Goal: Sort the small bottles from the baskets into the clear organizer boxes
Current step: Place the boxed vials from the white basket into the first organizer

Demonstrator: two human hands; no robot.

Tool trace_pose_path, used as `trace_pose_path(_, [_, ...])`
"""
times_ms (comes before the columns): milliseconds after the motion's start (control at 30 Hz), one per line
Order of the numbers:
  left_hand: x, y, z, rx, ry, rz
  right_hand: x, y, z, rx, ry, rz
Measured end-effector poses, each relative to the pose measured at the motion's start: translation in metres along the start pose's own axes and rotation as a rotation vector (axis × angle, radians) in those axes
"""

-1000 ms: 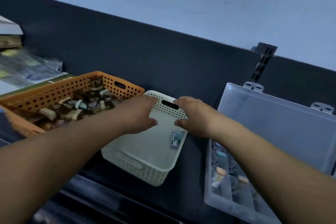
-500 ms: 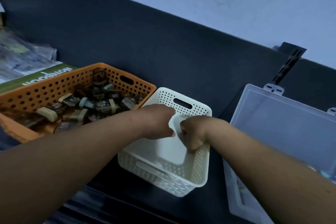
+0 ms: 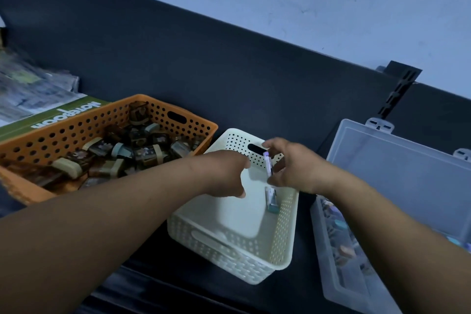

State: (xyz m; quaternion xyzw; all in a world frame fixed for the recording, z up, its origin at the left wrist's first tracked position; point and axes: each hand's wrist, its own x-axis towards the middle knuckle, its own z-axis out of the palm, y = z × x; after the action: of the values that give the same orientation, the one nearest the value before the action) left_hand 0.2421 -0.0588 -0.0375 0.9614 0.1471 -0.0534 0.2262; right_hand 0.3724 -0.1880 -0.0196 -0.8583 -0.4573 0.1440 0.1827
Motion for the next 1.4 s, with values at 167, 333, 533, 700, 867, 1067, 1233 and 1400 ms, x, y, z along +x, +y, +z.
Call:
trace_pose_path(167, [0.022, 0.025, 0.012, 0.034, -0.084, 0.029, -0.023, 0.010, -0.011, 0.119, 0.126, -0.047])
trace_pose_path(333, [0.050, 0.048, 0.030, 0.110, -0.122, 0.054, -0.049, 0.023, -0.017, 0.340, 0.207, -0.089])
trace_pose_path(533, [0.069, 0.054, 0.039, 0.187, -0.105, 0.042, -0.081, 0.027, -0.022, 0.538, 0.214, -0.094])
trace_pose_path(700, [0.067, 0.052, 0.037, -0.021, -0.059, 0.062, -0.093, 0.036, -0.027, 0.673, 0.220, -0.081])
trace_pose_path(867, [0.058, 0.052, 0.023, -0.377, 0.086, 0.058, -0.104, 0.046, -0.038, 0.714, 0.232, -0.106])
trace_pose_path(1067, [0.023, 0.093, -0.013, -0.675, 0.174, 0.142, -0.129, 0.071, -0.067, 0.812, 0.306, -0.113])
trace_pose_path(1233, [0.007, 0.150, -0.006, -0.842, 0.123, 0.116, -0.157, 0.104, -0.088, 0.938, 0.302, -0.050])
trace_pose_path(1400, [0.011, 0.210, 0.022, -0.921, 0.066, 0.113, -0.185, 0.137, -0.098, 1.017, 0.320, -0.025])
